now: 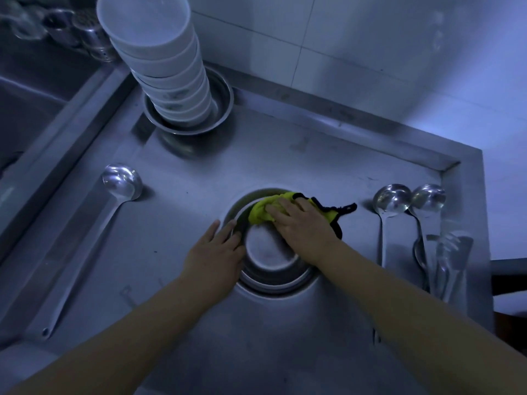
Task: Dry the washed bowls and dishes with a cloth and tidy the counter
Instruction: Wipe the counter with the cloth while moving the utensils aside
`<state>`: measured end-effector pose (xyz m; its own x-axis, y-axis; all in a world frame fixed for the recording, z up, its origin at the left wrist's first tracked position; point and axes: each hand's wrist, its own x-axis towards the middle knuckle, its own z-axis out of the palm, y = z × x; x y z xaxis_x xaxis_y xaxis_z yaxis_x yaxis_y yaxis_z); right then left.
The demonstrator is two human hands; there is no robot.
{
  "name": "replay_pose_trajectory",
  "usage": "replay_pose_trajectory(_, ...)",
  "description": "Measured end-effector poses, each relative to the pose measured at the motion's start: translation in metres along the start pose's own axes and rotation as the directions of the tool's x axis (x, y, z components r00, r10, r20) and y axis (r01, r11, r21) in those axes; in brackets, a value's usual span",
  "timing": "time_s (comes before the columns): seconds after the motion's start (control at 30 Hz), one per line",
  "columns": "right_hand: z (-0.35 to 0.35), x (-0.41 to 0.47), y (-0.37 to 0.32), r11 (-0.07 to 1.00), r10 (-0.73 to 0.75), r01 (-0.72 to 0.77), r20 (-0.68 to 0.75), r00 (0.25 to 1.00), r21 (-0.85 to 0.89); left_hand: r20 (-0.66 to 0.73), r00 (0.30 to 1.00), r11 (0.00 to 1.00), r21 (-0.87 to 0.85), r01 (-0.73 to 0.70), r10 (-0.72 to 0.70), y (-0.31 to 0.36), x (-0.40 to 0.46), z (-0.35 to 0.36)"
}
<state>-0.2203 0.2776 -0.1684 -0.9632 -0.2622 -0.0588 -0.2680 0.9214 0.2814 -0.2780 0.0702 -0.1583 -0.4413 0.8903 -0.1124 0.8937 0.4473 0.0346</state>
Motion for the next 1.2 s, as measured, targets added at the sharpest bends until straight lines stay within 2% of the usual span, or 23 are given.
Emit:
replay_pose_trajectory(0.1,-0.011,-0.018,-0.013,0.975,0.184,-0.195,0.101,0.978,0.110,-0.002,1.000,1.000,0.011,0.001,-0.001,0.001,-0.001,0.004)
replay_pose_trajectory(0.2,-0.021,-0.033,-0.031,0.915,0.323,-0.362,0.217,0.921,0.175,0.030,1.000,1.000,0.007,-0.002,0.002,0.002,-0.001,0.004)
replay_pose_trajectory(0.27,-0.022,-0.040,-0.049,0.867,0.348,-0.446,0.370,0.862,0.223,0.086,0.996,1.000,0.012,0.008,-0.009,0.000,-0.001,0.003)
replay_pose_trajectory(0.3,-0.023,-0.042,-0.059,0.847,0.356,-0.473,0.403,0.843,0.241,0.112,0.993,1.000,0.023,0.017,-0.020,0.000,-0.001,0.003)
replay_pose_trajectory(0.47,-0.032,-0.025,-0.090,0.757,0.306,-0.494,0.437,0.846,0.427,0.176,0.984,1.000,-0.010,-0.005,0.007,-0.005,0.002,0.013)
replay_pose_trajectory(0.53,-0.031,-0.019,-0.087,0.661,0.340,-0.534,0.424,0.839,0.527,0.179,0.983,0.999,-0.022,-0.035,0.038,-0.010,0.003,0.010)
replay_pose_trajectory(0.6,-0.033,-0.014,-0.077,0.536,0.488,-0.592,0.352,0.799,0.601,0.073,0.994,0.994,-0.077,-0.072,0.078,-0.019,-0.001,0.001)
replay_pose_trajectory(0.7,-0.028,0.001,-0.059,0.350,0.721,-0.691,0.289,0.630,0.632,-0.083,0.995,0.983,-0.178,0.037,-0.053,-0.033,-0.012,-0.009)
replay_pose_trajectory(0.77,-0.024,0.019,-0.058,0.139,0.761,-0.688,0.367,0.534,0.713,-0.102,0.985,0.971,-0.210,0.118,-0.142,-0.038,-0.015,-0.011)
replay_pose_trajectory(0.8,-0.023,0.027,-0.063,0.043,0.750,-0.644,0.401,0.526,0.764,-0.106,0.982,0.966,-0.220,0.133,-0.159,-0.039,-0.014,-0.011)
replay_pose_trajectory(0.87,-0.021,0.036,-0.078,-0.031,0.727,-0.569,0.409,0.552,0.822,-0.093,0.984,0.964,-0.231,0.130,-0.155,-0.040,-0.012,-0.008)
replay_pose_trajectory(0.93,-0.015,0.035,-0.091,-0.008,0.682,-0.566,0.419,0.600,0.824,-0.093,0.987,0.965,-0.242,0.106,-0.131,-0.040,-0.008,-0.003)
replay_pose_trajectory(1.07,-0.010,0.022,-0.094,0.085,0.571,-0.544,0.407,0.713,0.835,-0.030,0.999,0.980,-0.200,0.008,-0.014,-0.038,-0.002,0.008)
replay_pose_trajectory(1.2,-0.015,0.010,-0.088,0.240,0.411,-0.517,0.397,0.821,0.822,0.126,0.990,0.988,-0.148,-0.039,0.058,-0.035,0.004,0.013)
